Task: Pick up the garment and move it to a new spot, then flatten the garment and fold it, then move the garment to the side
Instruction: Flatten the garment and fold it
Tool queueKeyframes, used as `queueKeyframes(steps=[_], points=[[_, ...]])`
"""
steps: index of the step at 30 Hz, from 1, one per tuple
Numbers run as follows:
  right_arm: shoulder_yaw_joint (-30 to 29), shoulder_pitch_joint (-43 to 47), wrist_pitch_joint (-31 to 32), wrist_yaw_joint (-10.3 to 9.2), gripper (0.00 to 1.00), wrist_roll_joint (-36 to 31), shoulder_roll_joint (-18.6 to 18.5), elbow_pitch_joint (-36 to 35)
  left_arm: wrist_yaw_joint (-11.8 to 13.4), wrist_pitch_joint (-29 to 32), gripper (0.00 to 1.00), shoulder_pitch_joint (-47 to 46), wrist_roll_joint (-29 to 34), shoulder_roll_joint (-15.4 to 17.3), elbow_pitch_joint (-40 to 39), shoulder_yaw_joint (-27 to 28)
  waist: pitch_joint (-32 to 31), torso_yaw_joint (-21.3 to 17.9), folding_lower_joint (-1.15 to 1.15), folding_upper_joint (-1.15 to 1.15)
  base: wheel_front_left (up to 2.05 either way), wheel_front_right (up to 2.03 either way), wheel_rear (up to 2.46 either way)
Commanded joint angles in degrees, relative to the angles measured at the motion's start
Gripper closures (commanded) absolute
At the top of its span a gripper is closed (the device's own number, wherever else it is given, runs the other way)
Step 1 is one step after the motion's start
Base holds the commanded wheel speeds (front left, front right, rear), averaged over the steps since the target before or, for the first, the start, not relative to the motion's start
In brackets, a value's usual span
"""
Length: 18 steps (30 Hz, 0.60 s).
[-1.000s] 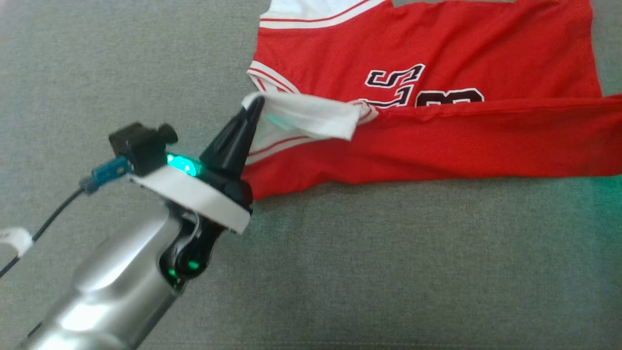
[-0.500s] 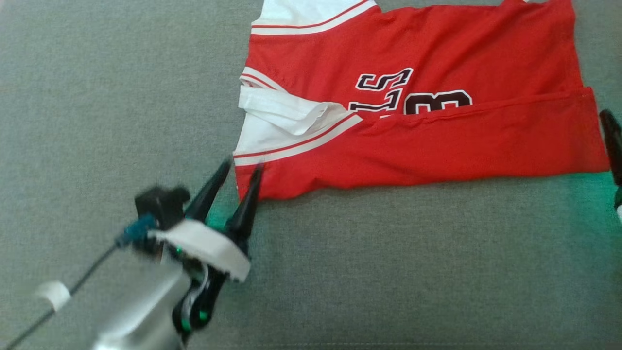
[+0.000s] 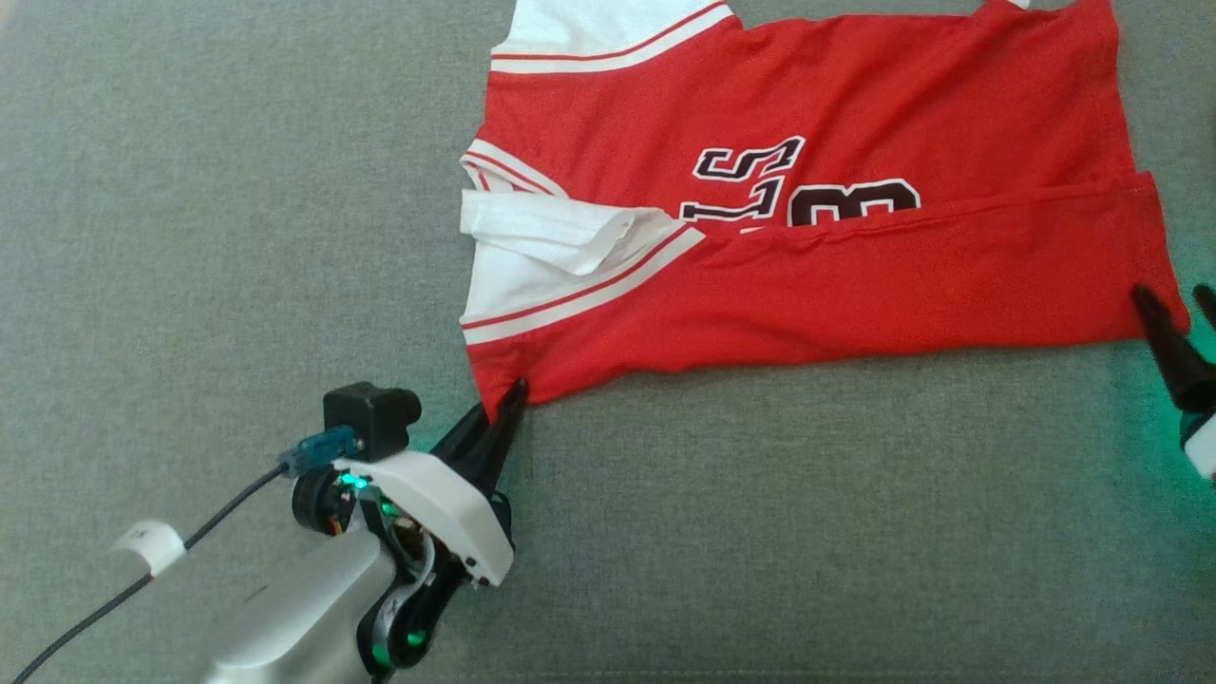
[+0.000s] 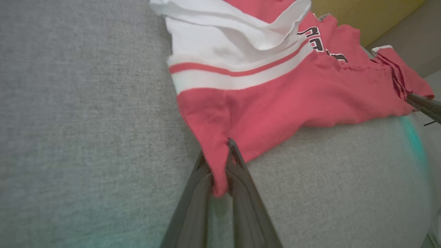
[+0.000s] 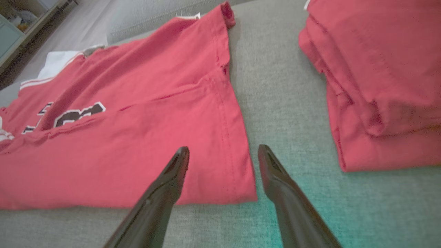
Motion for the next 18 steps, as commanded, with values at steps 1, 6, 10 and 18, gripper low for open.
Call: queueKeyframes(steps=[1, 6, 10, 18], points=[[0.4, -0.6, 2.9, 0.39, 0.00, -0.4, -1.0, 1.0, -0.1, 0.1, 1.00, 0.0, -0.2, 1.5, -1.3, 0.8, -0.2, 0.2, 0.00, 0.00, 0.00, 0.00, 0.00], [1.3, -2.3, 8.0, 0.39, 0.16, -2.1, 0.1, 3.9, -0.1, 0.1, 1.00, -0.1, 0.1, 2.4, -2.2, 0.8, -0.3, 0.6, 0.00, 0.00, 0.00, 0.00, 0.00], [2.2, -3.7, 11.2, 0.39, 1.00, -3.5, 0.8, 4.8, -0.1, 0.7, 1.00, -0.3, 0.5, 3.5, -3.1, 0.6, -0.7, 0.7, 0.00, 0.00, 0.00, 0.00, 0.00], [0.7, 2.3, 10.7, 0.39, 1.00, -3.8, -3.5, 2.5, 1.4, 1.9, 1.00, 3.8, 0.5, 7.2, -8.1, -0.7, -3.9, 0.8, 0.00, 0.00, 0.00, 0.00, 0.00]])
